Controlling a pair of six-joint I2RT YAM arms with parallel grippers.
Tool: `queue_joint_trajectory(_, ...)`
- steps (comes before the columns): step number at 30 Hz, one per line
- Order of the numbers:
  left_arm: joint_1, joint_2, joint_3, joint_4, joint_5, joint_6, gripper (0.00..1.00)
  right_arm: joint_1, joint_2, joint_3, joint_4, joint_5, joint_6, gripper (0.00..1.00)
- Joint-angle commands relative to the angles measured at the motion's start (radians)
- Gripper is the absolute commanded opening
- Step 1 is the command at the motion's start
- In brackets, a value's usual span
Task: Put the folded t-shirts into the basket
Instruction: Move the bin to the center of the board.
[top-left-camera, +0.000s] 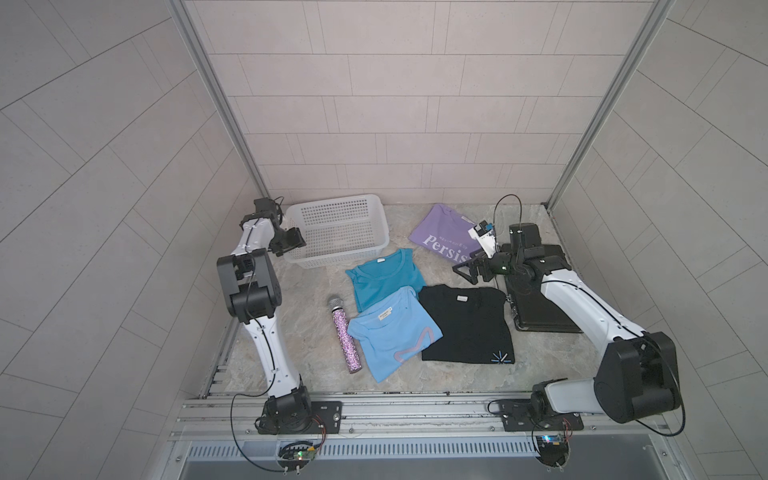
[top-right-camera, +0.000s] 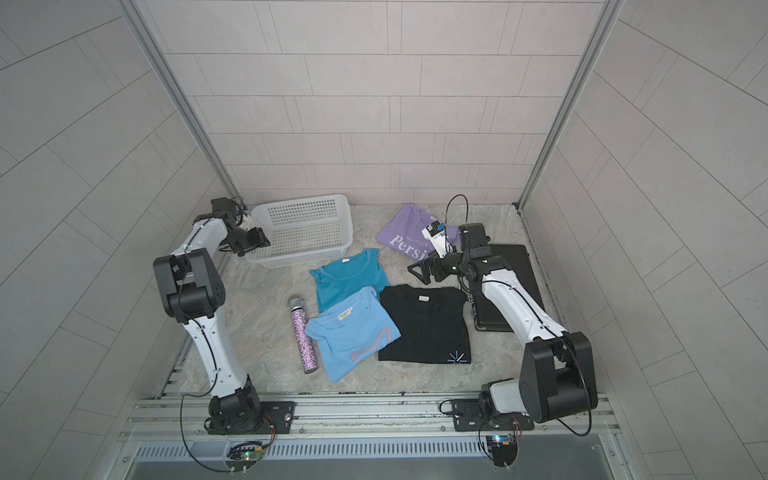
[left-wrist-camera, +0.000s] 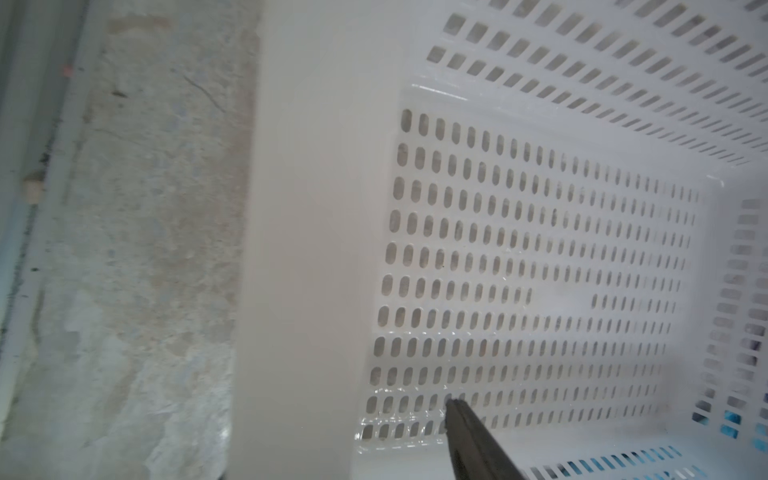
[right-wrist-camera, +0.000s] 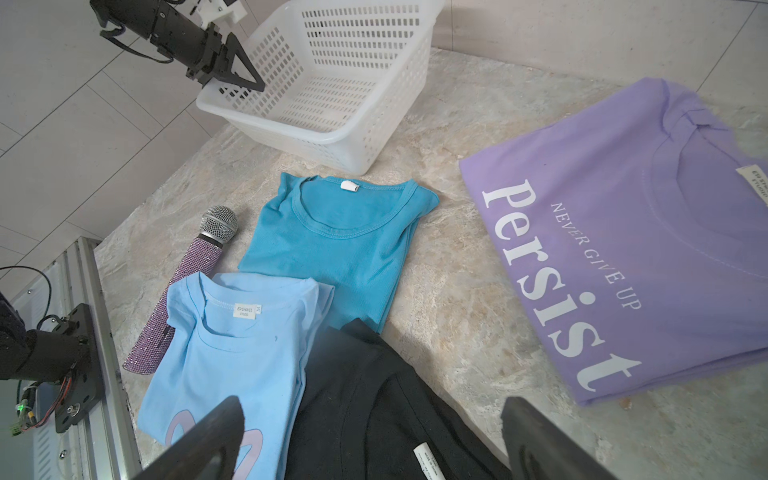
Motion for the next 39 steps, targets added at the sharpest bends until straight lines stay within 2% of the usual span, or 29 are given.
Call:
queue_joint_trajectory(1, -0.051, -0.034, 0.008, 0.045, 0.018, -0.027, 0.56, 0.003, 0.011, 0.004, -0.010, -0.014, 0.003, 1.00)
queue_joint_trajectory(6, -0.101, -0.011, 0.035, 0.006, 0.005, 0.093, 0.49, 0.003, 0.022, 0.006, -0.016, -0.009, -0.007, 1.00)
queue_joint_trajectory(15, -0.146, 0.002, 0.040, -0.041, 0.031, 0.222, 0.38, 0.003, 0.053, 0.018, -0.027, -0.010, -0.009, 1.00)
queue_joint_trajectory(24, -0.150, 0.050, 0.149, -0.181, 0.015, 0.395, 0.29, 0.003, 0.073, 0.021, -0.033, -0.007, -0.019, 1.00)
queue_joint_trajectory(28, -0.159, 0.069, 0.158, -0.200, 0.024, 0.358, 0.32, 0.005, 0.092, 0.030, -0.038, -0.010, -0.021, 1.00)
queue_joint_trajectory(34, -0.188, 0.093, 0.133, -0.133, 0.048, 0.208, 0.36, 0.009, 0.120, 0.040, -0.054, -0.006, -0.033, 1.00)
queue_joint_trajectory(39, -0.216, 0.089, 0.123, -0.110, 0.074, 0.214, 0.37, 0.043, 0.137, 0.050, -0.083, -0.003, -0.058, 0.99)
